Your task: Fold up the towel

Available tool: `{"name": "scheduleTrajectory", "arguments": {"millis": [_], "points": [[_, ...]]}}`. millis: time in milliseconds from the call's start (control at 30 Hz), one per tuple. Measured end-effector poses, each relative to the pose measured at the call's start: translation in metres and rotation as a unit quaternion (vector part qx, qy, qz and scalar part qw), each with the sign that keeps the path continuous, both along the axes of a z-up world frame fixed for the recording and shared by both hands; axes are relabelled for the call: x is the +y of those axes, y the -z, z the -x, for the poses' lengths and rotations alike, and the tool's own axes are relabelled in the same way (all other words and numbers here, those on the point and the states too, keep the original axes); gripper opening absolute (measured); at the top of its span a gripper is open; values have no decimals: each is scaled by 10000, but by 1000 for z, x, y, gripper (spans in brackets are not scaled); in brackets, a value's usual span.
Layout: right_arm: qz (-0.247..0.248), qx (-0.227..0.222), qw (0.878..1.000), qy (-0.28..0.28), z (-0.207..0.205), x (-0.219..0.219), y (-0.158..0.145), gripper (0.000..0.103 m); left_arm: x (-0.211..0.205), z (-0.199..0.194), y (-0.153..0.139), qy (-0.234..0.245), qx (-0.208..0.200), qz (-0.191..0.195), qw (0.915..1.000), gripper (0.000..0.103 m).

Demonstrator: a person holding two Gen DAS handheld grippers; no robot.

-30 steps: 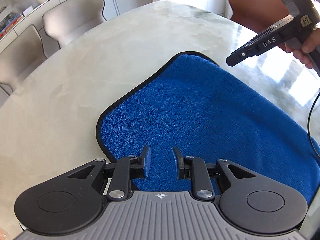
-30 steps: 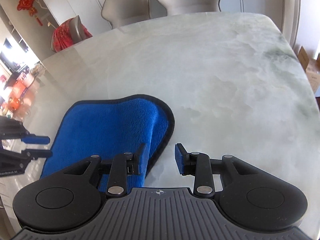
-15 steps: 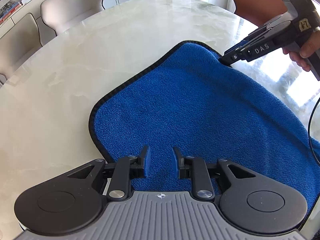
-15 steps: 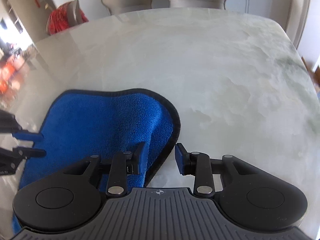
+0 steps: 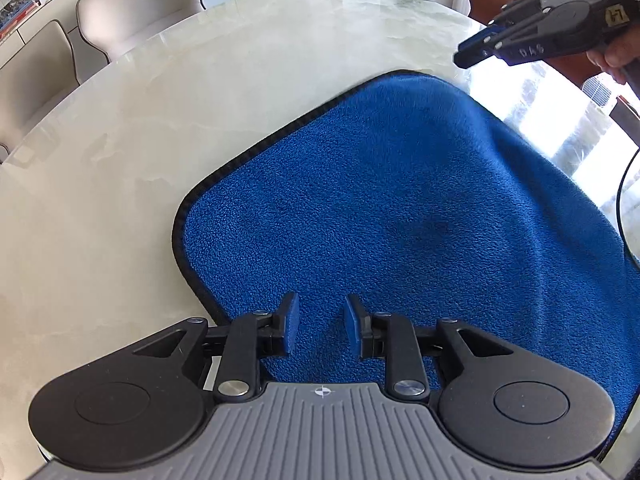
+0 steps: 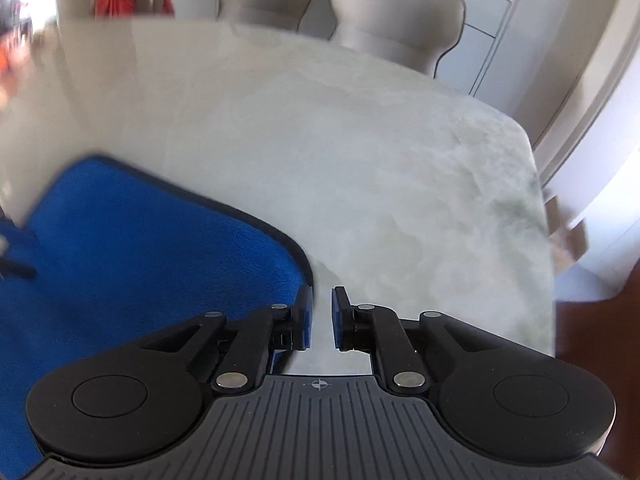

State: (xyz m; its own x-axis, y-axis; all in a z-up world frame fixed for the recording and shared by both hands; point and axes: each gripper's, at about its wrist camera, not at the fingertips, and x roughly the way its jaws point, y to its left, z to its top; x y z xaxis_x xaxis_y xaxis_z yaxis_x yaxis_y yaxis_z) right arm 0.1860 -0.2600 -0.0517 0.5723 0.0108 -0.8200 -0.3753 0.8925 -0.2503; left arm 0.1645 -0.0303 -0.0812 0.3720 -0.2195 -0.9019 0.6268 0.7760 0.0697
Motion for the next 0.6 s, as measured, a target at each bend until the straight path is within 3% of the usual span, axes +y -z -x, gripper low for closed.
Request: {"name": "scheduleTrajectory", "arguments": {"millis": [167,267,467,600], "points": [[-730,545,9954,-311,27,-2,-6,14,0,4,1,5,-72,-84,9999,31],[-720,837,9928,-475,67,2,2,14,1,14,-3,4,-98,-106,9999,31],[-1243,1186,9844,379,135,-28,5,14,2,54,-24,301,-150,173,9993,33],[-1389,1369,9783,700,175,-31,10,14,3,80,-33,446,80,489,9978,34]]}}
